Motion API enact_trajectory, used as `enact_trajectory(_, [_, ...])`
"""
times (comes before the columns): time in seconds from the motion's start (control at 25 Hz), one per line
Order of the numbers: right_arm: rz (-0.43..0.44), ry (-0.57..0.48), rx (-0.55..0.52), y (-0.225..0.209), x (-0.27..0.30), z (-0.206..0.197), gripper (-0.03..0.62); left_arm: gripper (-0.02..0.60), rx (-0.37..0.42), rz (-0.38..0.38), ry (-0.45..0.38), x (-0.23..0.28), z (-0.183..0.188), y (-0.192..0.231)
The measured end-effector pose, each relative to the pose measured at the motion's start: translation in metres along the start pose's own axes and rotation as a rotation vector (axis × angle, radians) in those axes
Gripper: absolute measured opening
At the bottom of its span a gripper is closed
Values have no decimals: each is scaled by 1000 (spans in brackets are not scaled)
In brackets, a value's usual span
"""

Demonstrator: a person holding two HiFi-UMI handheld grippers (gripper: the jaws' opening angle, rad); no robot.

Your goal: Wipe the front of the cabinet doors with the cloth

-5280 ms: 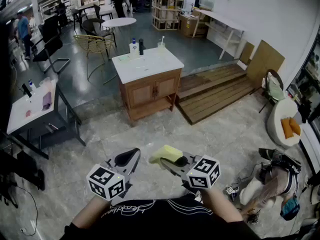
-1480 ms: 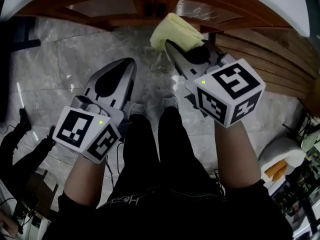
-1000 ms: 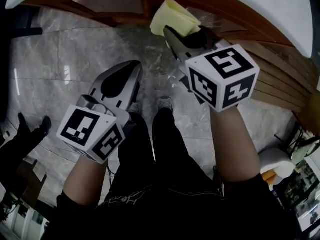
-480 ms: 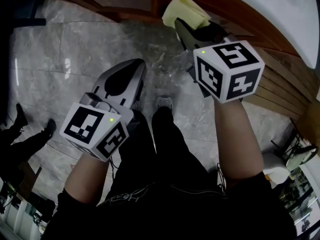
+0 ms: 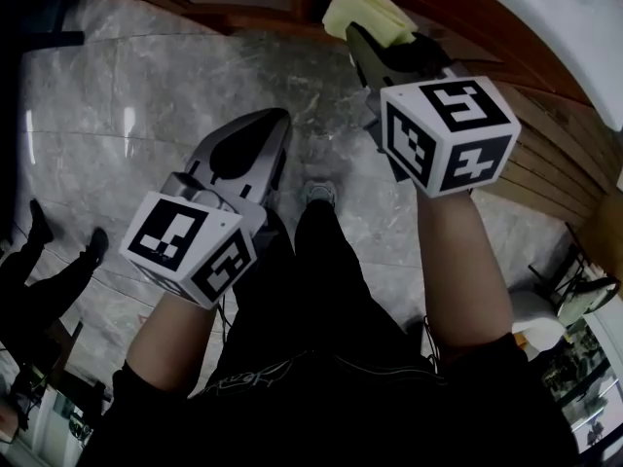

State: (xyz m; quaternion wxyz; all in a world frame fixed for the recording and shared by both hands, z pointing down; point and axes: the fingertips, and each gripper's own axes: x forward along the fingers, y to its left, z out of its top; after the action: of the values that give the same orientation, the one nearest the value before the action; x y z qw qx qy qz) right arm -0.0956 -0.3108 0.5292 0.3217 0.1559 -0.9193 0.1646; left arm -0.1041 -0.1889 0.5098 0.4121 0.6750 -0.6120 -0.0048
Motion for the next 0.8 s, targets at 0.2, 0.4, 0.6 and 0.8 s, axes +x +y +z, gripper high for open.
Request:
enact_trajectory(0.2, [-18,-20,24,-6,-3,0,41,6,13,-5,23,2,-5,-1])
enact_trajectory(0.4, [-22,-27,48,-10,-9,-3,41,6,13,-24,43,8,-13,-8])
enact_trajectory(0.6, [-42,-30,63,-20,-20,-11,41,6,25,-58,71,14,-25,-23])
enact_trajectory(0.8, [-67,-34,83,-33,-30,-20,41,6,31,-62,104,20,-38,-21])
